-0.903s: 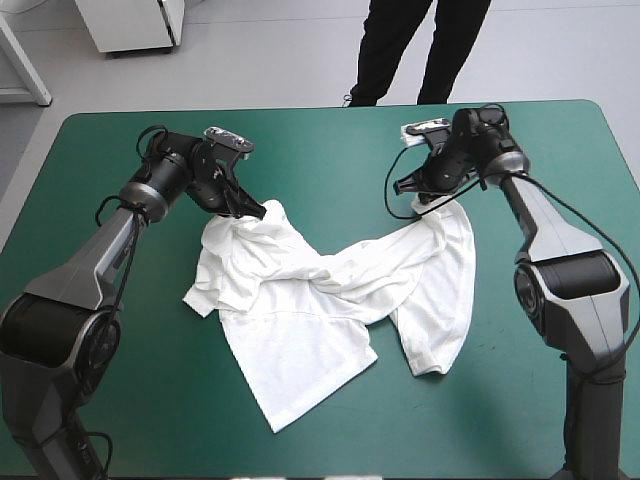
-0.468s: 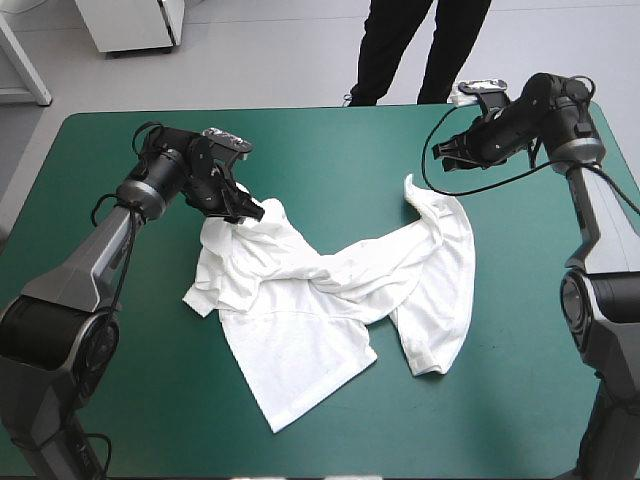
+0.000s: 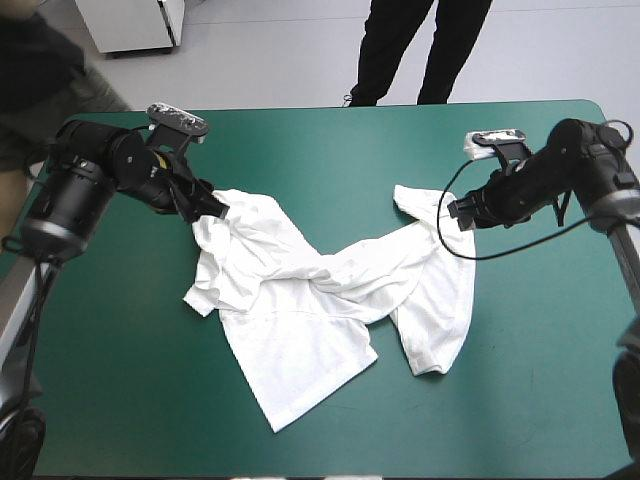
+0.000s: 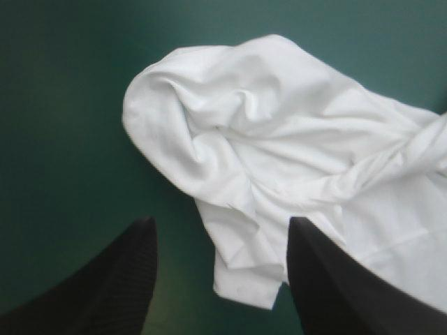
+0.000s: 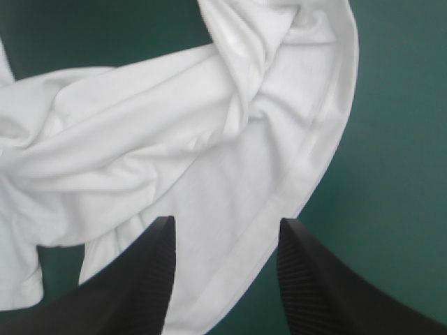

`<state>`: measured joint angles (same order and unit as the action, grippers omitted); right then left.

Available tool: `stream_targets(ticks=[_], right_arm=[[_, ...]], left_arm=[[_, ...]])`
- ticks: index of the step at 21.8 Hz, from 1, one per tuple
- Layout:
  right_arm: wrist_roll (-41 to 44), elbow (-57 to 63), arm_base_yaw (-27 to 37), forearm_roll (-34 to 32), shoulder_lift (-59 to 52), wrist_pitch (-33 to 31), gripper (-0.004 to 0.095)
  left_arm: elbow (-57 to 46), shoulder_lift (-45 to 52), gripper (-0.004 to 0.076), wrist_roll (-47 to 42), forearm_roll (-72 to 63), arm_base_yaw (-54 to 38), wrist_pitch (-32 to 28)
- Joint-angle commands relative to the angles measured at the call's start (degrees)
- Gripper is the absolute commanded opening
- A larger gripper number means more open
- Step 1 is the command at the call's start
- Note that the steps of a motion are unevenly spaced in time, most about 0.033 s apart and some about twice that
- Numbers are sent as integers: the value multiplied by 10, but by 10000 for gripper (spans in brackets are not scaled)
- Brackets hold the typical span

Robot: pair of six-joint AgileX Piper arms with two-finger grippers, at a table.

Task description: Fold the cloth

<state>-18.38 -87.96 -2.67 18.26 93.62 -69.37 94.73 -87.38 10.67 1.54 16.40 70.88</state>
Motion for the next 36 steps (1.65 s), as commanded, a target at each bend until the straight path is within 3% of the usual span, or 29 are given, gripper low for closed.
stream_targets(ticks=[1, 4, 7, 13, 17, 25, 31, 33, 36], right_arm=[[-8, 58, 2, 12, -115, 30, 446], [-5, 135, 2, 4, -203, 43, 445], [28, 210, -37, -61, -256, 53, 445], [68, 266, -107, -110, -258, 48, 445], [77, 266, -129, -144, -258, 40, 444], [87, 266, -152, -152, -257, 38, 443], [92, 266, -183, -164, -257, 40, 443], [96, 266, -183, -169, -256, 42, 443], [103, 275, -183, -203, -243, 59, 443]], left_arm=[[-70, 73, 411, -13, -2, 0, 29], [-189, 107, 411, -12, 5, 0, 24], [-268, 89, 411, -9, 14, 0, -20], [-276, 4, 411, -12, 42, 0, -80], [-276, -48, 411, -9, 37, 0, -84], [-275, -84, 411, -9, 45, -31, -129], [-275, -114, 410, 97, -135, -91, -138], [-275, -118, 392, 124, -178, -91, -142], [-275, -126, 258, 150, -236, -90, -147]])
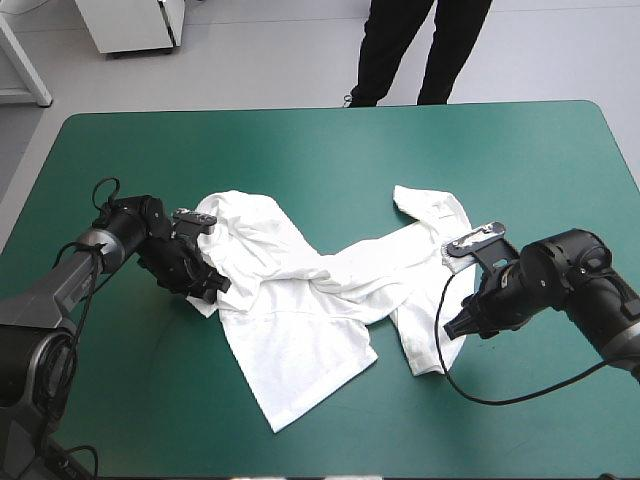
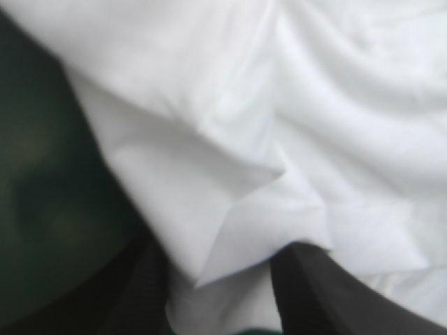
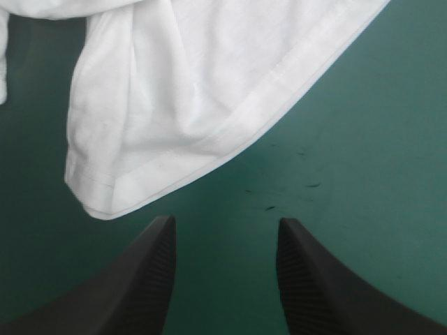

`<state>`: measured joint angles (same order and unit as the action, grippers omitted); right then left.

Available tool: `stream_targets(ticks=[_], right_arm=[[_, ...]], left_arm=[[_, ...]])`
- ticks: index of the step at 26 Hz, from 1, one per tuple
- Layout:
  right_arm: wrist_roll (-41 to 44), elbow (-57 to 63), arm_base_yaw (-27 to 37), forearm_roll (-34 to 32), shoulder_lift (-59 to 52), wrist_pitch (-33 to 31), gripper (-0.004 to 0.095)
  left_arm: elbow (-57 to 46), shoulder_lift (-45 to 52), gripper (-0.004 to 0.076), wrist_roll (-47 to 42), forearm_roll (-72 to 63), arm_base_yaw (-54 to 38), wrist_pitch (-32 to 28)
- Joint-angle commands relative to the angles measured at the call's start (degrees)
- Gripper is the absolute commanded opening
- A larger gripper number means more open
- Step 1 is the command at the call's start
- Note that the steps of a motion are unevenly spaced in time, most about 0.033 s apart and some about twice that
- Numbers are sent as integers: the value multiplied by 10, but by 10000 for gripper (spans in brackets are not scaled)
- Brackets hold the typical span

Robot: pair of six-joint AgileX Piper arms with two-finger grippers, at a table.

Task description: Fold the cloth

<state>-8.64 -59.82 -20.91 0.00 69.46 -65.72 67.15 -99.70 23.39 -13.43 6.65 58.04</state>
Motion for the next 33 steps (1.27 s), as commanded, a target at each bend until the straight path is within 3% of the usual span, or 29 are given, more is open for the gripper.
stream_targets(ticks=[1, 5, 19, 33], right_arm=[[17, 0, 0, -30, 14, 28, 443], [14, 3, 0, -23, 73, 33, 443], [14, 2, 0, 27, 146, 21, 446], [14, 0, 0, 34, 218, 68, 446]], left_arm=[[1, -5, 188, 27, -108, 7, -17], [1, -6, -8, 27, -107, 7, -13], [1, -5, -9, 44, -117, 7, 36], [3, 17, -9, 63, -129, 7, 46]])
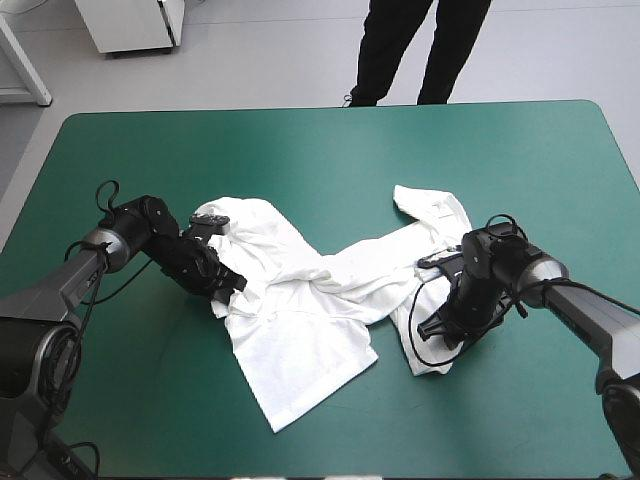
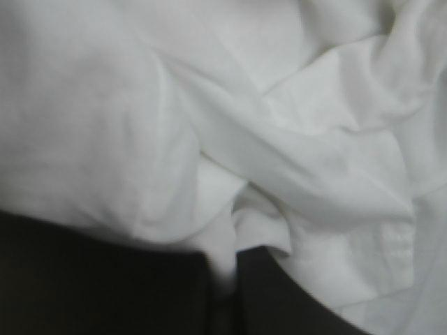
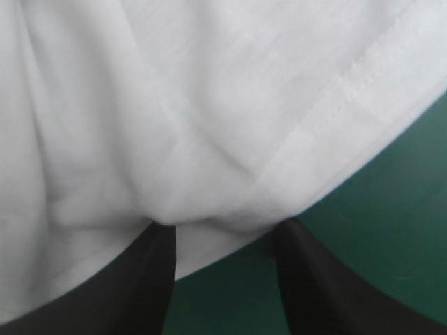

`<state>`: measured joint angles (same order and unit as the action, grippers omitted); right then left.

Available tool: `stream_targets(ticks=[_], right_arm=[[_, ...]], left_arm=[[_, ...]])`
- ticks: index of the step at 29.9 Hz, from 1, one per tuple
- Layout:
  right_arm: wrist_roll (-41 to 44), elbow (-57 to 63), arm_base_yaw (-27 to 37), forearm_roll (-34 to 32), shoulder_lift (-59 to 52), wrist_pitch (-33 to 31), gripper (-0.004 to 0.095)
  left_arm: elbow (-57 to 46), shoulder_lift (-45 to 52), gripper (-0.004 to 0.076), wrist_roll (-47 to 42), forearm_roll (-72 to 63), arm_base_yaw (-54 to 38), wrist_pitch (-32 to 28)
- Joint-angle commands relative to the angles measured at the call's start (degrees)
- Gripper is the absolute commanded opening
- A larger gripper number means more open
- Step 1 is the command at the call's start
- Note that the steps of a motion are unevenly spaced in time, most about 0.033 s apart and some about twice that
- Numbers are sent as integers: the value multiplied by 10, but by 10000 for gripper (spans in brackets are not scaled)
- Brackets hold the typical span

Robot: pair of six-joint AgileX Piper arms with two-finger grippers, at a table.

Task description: Fold the cloth

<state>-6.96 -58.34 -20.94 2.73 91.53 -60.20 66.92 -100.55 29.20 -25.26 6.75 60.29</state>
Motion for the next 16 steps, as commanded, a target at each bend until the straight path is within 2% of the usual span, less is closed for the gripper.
stream_targets(ticks=[1, 6, 8, 10, 16], right_arm=[[-4, -14, 0, 11, 5, 20, 445], [-55, -14, 0, 90, 46, 55, 443], [-75, -14, -3, 117, 58, 67, 410], [-85, -15, -6, 140, 69, 78, 325], [-146, -15, -29, 195, 102, 88, -22]], left_arm=[[9, 28, -9, 6, -11, 6, 25], [14, 33, -9, 11, -12, 6, 27], [14, 33, -9, 11, -12, 6, 27], [14, 33, -9, 11, -12, 6, 27], [14, 33, -9, 11, -12, 6, 25]])
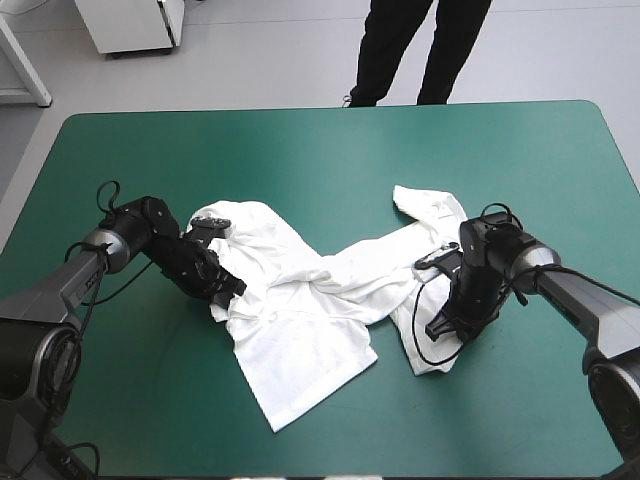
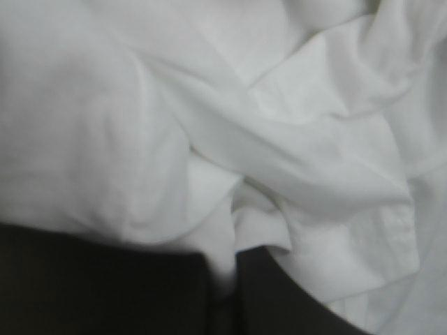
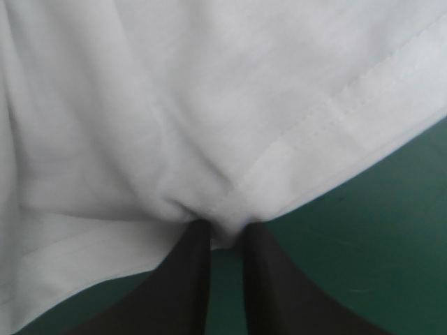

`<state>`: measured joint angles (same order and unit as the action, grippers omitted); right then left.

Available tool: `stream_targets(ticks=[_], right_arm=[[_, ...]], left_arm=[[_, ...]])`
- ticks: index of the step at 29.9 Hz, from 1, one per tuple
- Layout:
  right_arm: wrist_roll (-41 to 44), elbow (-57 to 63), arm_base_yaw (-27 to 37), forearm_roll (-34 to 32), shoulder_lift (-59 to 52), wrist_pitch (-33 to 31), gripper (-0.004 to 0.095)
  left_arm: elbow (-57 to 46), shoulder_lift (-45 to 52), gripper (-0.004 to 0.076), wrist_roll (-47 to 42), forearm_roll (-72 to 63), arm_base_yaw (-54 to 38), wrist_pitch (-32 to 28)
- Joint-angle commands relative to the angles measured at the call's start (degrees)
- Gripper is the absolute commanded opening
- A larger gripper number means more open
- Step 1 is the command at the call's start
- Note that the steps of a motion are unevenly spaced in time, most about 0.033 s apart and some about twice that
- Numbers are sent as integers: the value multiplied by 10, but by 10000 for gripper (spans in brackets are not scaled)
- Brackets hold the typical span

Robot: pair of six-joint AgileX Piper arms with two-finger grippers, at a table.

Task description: Fold the cloth

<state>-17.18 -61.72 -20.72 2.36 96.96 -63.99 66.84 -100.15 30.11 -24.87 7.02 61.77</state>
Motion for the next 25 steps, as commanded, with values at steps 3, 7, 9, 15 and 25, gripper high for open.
stream_targets(ticks=[3, 7, 9, 15, 25], right_arm=[[-49, 18, -50, 214, 57, 154, -16], [-50, 18, -76, 218, 61, 182, -16], [-50, 14, -85, 215, 61, 186, -16], [-20, -40, -86, 172, 48, 147, -14], [60, -186, -86, -2, -34, 7, -15]], left_arm=[[14, 29, -9, 2, -16, 3, 12], [14, 29, -9, 2, -16, 3, 13], [14, 31, -9, 2, -20, 3, 13], [14, 57, -9, 2, -21, 3, 15], [18, 161, -9, -15, -31, 3, 59]])
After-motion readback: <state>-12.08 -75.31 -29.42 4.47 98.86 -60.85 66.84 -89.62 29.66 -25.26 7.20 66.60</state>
